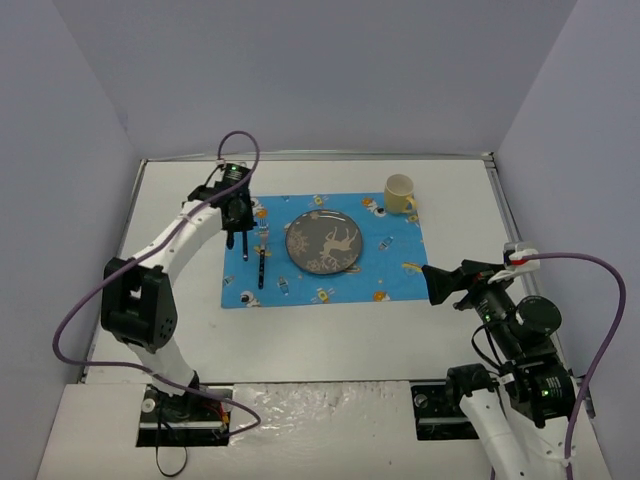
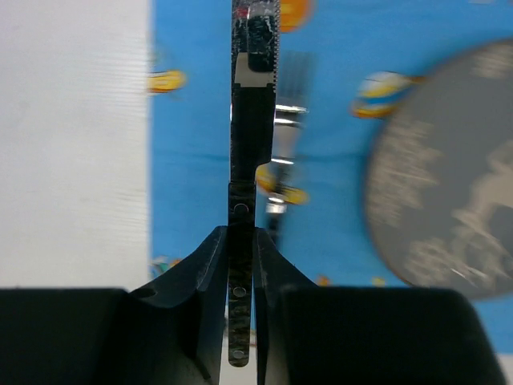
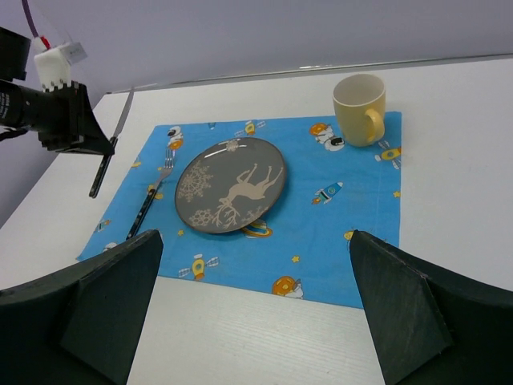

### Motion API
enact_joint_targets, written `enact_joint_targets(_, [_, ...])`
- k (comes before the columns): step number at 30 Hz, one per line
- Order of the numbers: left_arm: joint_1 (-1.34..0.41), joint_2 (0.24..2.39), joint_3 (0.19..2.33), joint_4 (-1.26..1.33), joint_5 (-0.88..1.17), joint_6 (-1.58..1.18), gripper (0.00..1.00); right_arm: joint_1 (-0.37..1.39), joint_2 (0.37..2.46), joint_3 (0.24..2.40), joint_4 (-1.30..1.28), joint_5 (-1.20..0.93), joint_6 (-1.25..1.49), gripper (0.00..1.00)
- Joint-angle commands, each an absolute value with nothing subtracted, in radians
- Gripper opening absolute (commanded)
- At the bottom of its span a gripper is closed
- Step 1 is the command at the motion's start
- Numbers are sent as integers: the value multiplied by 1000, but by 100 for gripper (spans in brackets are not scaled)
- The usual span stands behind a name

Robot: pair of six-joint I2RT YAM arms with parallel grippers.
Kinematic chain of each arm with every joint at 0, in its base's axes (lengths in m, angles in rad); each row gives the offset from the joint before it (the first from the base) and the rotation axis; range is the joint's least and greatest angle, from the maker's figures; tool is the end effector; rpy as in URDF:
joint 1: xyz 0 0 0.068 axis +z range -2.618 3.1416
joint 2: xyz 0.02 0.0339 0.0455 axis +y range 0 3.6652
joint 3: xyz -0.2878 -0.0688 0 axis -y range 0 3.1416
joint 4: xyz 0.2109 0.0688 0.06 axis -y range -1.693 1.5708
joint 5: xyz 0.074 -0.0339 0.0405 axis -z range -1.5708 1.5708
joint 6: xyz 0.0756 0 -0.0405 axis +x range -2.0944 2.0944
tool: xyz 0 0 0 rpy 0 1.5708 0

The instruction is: Set the dinner table for one person

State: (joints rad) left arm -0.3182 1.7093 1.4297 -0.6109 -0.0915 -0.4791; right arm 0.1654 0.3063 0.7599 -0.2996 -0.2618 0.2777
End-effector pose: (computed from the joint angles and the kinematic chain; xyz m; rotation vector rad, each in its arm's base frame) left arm 0.3563 -0.1101 0.2820 -0.2384 2.4592 -0.2351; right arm 0.0502 0.0282 0.3692 -0.1390 1.4382 0.5497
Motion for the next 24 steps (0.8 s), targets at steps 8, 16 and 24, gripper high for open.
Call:
enact_joint_targets(8, [-771, 1804, 1762, -708, -178, -876, 0, 181, 330, 845, -289, -231, 276, 100])
enact_joint_targets(16, [-917, 2089, 2017, -705, -200, -959, 0, 181, 297, 866, -336, -236, 290, 100])
enact_joint_targets(24, [-969, 2258, 2161, -637, -220, -1000, 0, 181, 281, 888, -372, -245, 288, 100])
